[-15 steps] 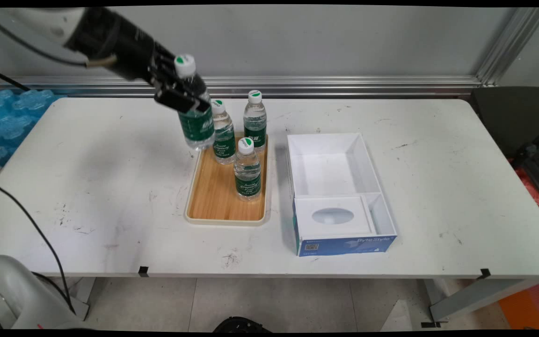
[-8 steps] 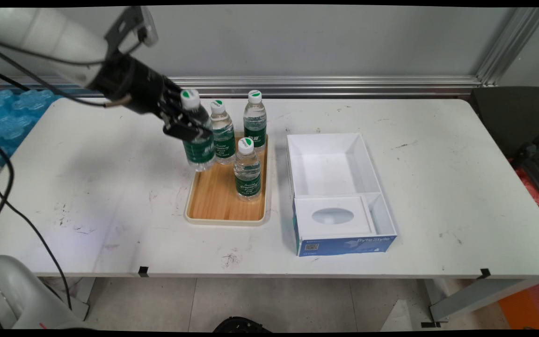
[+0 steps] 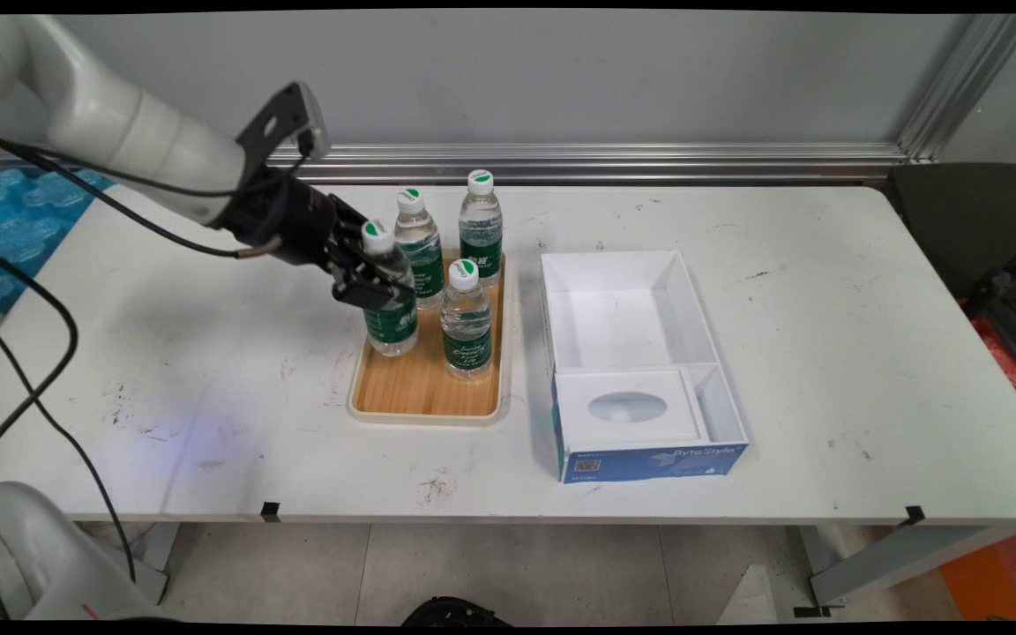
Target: Place the picked object on the tray
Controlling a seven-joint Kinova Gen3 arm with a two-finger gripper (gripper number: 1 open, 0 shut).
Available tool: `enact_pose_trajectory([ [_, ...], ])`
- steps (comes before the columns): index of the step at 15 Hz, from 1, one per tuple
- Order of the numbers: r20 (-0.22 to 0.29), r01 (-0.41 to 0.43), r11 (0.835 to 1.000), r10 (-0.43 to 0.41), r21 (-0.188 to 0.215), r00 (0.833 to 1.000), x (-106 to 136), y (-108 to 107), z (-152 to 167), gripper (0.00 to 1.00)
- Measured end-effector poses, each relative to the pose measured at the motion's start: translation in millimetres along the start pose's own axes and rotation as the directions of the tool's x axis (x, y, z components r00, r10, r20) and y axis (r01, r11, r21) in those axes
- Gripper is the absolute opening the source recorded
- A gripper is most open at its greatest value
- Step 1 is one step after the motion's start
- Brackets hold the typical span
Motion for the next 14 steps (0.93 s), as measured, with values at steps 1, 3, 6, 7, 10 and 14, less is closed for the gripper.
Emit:
enact_pose_trajectory([
  [1,0.001,0.0,1.0,0.0,-0.001,1.0,-2.5,-0.5,6.0,0.0],
  [3,0.001,0.001,1.0,-0.001,-0.005,1.0,-8.0,-1.7,19.1,0.0],
  [6,0.002,0.001,1.0,-0.001,-0.008,1.0,-13.0,-3.5,31.6,0.0],
  [7,0.002,0.001,1.0,-0.001,-0.009,1.0,-15.0,-4.3,36.2,0.0],
  [10,0.005,-0.002,1.0,0.002,-0.014,1.0,-20.1,-4.8,44.8,0.0],
  [14,0.009,-0.01,1.0,0.011,-0.024,1.0,-28.7,-2.6,46.8,1.0],
])
